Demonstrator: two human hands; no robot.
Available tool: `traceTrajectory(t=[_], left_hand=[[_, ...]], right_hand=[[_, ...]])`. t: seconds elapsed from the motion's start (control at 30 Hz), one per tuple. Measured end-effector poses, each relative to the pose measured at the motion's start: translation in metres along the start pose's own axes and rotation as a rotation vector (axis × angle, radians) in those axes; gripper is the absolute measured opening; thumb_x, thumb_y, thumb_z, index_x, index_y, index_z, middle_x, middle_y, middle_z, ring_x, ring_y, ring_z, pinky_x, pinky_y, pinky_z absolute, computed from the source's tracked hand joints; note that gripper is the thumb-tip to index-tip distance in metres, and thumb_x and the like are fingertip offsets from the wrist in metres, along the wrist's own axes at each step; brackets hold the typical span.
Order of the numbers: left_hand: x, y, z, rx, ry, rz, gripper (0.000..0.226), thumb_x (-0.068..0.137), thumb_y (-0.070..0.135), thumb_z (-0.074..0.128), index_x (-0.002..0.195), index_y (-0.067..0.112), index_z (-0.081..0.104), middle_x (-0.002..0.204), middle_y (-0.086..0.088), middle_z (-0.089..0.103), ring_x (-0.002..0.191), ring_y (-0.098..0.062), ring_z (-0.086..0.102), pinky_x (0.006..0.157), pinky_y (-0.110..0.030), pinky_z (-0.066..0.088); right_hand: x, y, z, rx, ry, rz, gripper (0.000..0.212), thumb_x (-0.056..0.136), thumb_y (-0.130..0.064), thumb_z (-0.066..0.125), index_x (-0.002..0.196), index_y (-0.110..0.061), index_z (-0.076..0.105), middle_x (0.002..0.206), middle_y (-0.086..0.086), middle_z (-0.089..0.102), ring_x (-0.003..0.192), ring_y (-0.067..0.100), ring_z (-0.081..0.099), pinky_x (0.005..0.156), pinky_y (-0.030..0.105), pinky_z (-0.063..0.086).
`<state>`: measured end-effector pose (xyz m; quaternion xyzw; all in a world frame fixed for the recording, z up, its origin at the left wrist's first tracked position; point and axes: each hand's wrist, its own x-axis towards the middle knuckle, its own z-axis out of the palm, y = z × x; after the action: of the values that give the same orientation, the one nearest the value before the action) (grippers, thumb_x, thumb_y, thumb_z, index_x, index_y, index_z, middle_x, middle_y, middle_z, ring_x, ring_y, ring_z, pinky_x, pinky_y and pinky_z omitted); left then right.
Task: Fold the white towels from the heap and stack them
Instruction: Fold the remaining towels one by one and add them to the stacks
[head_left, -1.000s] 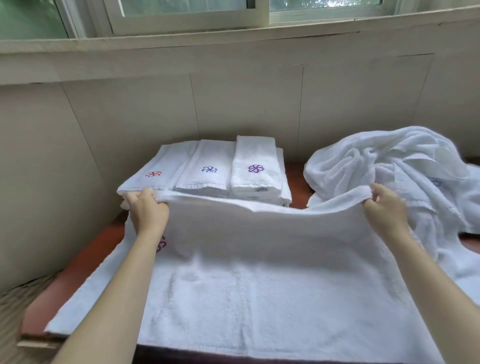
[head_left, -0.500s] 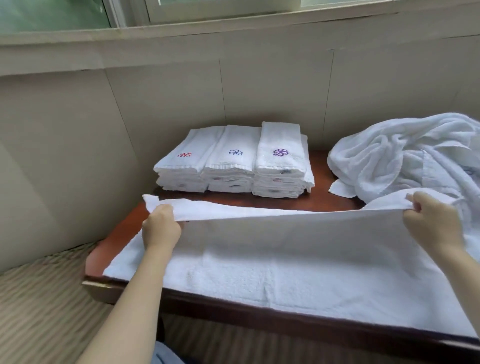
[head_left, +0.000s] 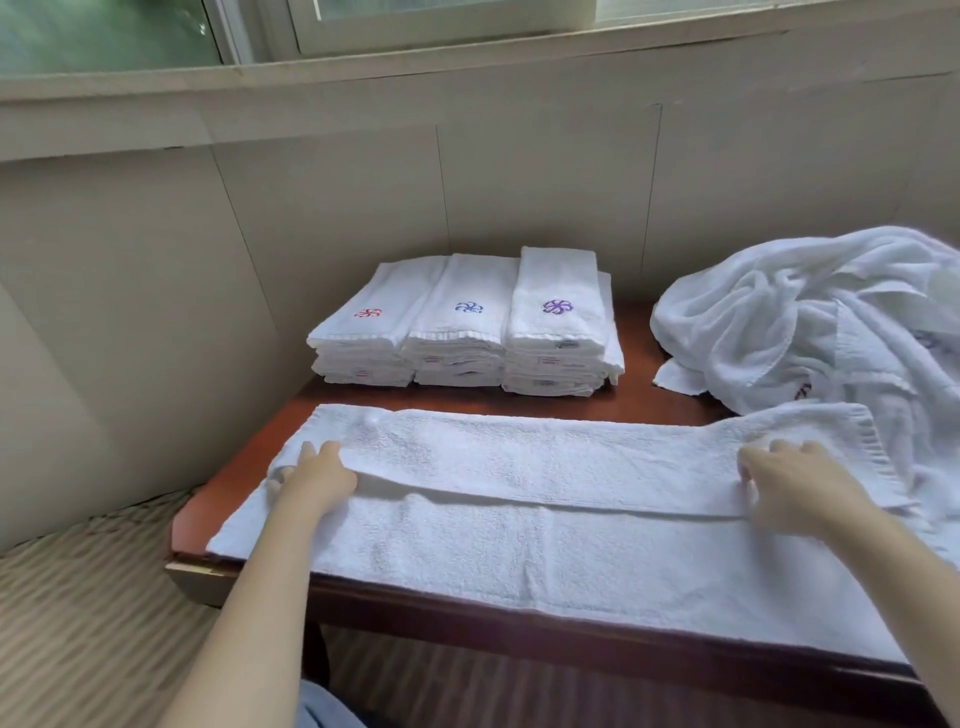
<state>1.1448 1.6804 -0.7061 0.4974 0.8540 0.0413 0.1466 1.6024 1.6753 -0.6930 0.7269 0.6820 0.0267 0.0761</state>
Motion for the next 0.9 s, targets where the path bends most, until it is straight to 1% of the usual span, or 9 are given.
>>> traceTrajectory(t=[0.07,0.17,0.33,0.47,0.53,0.6,0.67,0.77,0.9], left_hand=[[-0.004,0.009,-0.002,0.071,0.041,-0.108,0.062,0.09,0.011,0.033,0.148,0.032,0.027,0.161,-0.006,-0.004,0.141,-0.05,-0.012,0.115,-0.06,-0.001],[-0.006,0.024,-0.004,0.057,0.207,-0.105,0.056,0.089,0.011,0.043,0.14,0.035,0.042,0.161,-0.002,0.002,0.142,-0.046,-0.014,0.115,-0.059,0.001],[0.001,0.05,0.009,0.013,0.107,0.322,0.053,0.09,0.001,0.038,0.132,0.029,0.052,0.143,-0.001,0.044,0.126,-0.027,0.043,0.103,-0.042,0.039],[0.006,0.067,0.012,-0.064,0.225,0.26,0.034,0.093,0.007,0.037,0.104,0.026,0.062,0.12,-0.002,0.061,0.101,-0.024,0.054,0.082,-0.034,0.046],[0.009,0.074,0.013,-0.064,0.263,0.271,0.03,0.096,0.014,0.033,0.108,0.024,0.059,0.117,-0.003,0.061,0.097,-0.024,0.053,0.078,-0.034,0.044],[0.011,0.081,0.019,-0.032,0.182,0.328,0.036,0.101,0.031,0.028,0.128,0.021,0.05,0.132,-0.005,0.055,0.112,-0.027,0.051,0.09,-0.039,0.045],[0.012,0.087,0.031,0.059,0.048,0.335,0.055,0.099,0.051,0.021,0.147,0.025,0.03,0.154,-0.004,0.029,0.137,-0.028,0.032,0.11,-0.051,0.03],[0.015,0.089,0.046,0.126,0.02,0.295,0.063,0.095,0.064,0.011,0.152,0.038,0.002,0.161,-0.001,-0.007,0.148,-0.024,-0.001,0.114,-0.056,0.003],[0.021,0.085,0.05,0.085,0.08,0.303,0.061,0.095,0.063,0.009,0.151,0.041,0.0,0.161,0.003,-0.008,0.148,-0.02,-0.002,0.116,-0.052,0.0]], right_hand=[[0.001,-0.01,0.004,0.018,0.001,-0.022,0.009,0.085,-0.018,0.038,0.093,-0.019,0.041,0.092,0.0,0.047,0.091,0.023,0.043,0.072,0.03,0.039],[0.003,-0.017,0.007,0.044,0.037,-0.002,0.008,0.084,-0.016,0.04,0.079,-0.019,0.035,0.077,-0.005,0.043,0.077,0.021,0.045,0.061,0.028,0.035],[0.009,-0.019,0.007,0.16,0.025,0.063,0.011,0.08,-0.016,0.044,0.074,-0.022,0.036,0.081,-0.004,0.046,0.079,0.021,0.046,0.064,0.028,0.035],[0.011,-0.02,0.005,0.158,0.017,0.104,0.01,0.079,-0.013,0.044,0.074,-0.02,0.039,0.086,-0.003,0.047,0.08,0.022,0.046,0.065,0.028,0.035],[0.015,-0.021,0.005,0.19,0.099,0.109,0.01,0.081,-0.008,0.043,0.076,-0.017,0.039,0.091,-0.001,0.051,0.08,0.023,0.046,0.057,0.027,0.032],[0.02,-0.024,0.004,0.225,0.296,0.05,0.008,0.088,-0.011,0.044,0.093,-0.012,0.049,0.104,0.005,0.053,0.094,0.026,0.048,0.062,0.032,0.039],[0.029,-0.028,0.008,0.235,0.375,-0.043,0.032,0.097,-0.025,0.042,0.125,-0.013,0.051,0.131,0.01,0.048,0.123,0.029,0.042,0.094,0.04,0.041],[0.039,-0.036,0.022,0.242,0.045,-0.059,0.052,0.101,-0.047,0.021,0.149,-0.027,0.021,0.159,0.004,0.011,0.146,0.027,0.008,0.116,0.048,0.008],[0.048,-0.033,0.038,0.303,-0.032,-0.055,0.056,0.098,-0.054,0.015,0.15,-0.034,0.014,0.161,0.001,0.002,0.147,0.026,-0.001,0.116,0.049,-0.003]])
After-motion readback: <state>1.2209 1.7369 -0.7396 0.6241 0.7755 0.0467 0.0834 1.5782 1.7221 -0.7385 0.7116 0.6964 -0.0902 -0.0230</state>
